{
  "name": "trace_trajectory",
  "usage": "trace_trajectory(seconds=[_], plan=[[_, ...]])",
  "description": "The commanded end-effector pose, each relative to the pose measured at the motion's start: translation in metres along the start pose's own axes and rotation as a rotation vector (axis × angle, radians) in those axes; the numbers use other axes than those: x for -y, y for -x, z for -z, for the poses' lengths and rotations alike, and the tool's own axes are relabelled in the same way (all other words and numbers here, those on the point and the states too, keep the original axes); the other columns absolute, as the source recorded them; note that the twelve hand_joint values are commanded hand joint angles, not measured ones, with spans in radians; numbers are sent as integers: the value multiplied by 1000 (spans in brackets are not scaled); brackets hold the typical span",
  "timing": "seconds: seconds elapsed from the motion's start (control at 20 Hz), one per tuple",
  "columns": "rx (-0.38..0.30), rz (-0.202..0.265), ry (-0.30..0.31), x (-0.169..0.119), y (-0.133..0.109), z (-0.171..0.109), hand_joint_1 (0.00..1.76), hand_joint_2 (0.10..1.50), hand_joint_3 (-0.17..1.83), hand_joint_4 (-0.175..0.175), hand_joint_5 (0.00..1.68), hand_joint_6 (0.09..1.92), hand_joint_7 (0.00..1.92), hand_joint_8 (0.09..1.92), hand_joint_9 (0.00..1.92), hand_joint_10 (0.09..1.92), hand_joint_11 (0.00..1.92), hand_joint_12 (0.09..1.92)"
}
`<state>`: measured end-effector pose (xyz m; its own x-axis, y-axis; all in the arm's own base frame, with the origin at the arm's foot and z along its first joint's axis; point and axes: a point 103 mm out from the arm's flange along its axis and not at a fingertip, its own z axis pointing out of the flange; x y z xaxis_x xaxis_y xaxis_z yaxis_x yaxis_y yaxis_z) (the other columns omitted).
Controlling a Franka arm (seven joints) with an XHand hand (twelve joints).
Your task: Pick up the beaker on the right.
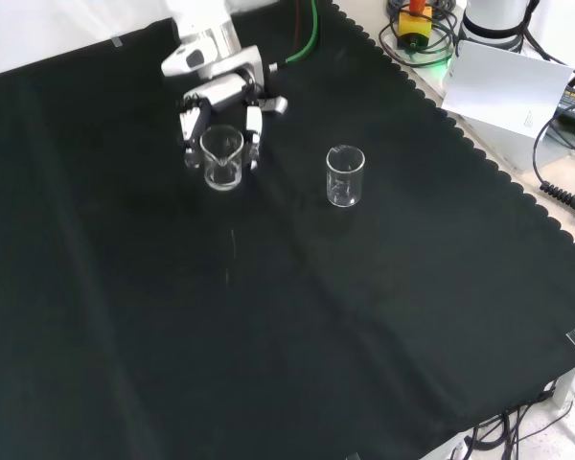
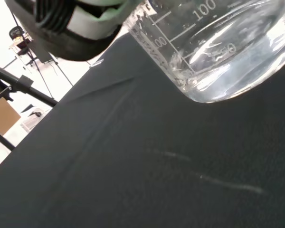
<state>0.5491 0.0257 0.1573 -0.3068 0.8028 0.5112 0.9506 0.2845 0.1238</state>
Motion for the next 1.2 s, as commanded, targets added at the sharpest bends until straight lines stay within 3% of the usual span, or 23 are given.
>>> trace_trajectory(seconds=[0.05, 0.3, 0.75, 1.2], plan=[[135, -9, -45, 26, -14, 43, 1432, 1010, -175, -175, 1292, 369, 1372, 471, 1624, 87, 1313, 734], [187, -25, -100, 54, -22, 56, 1432, 1009, -175, -175, 1294, 361, 1376, 463, 1626, 87, 1325, 712], [266, -47, -124, 103, -45, 70, 1432, 1009, -175, -175, 1300, 345, 1375, 465, 1629, 87, 1336, 693], [306, -71, -223, 135, -54, 68, 1432, 1006, -175, -175, 1328, 289, 1378, 456, 1632, 87, 1352, 665]])
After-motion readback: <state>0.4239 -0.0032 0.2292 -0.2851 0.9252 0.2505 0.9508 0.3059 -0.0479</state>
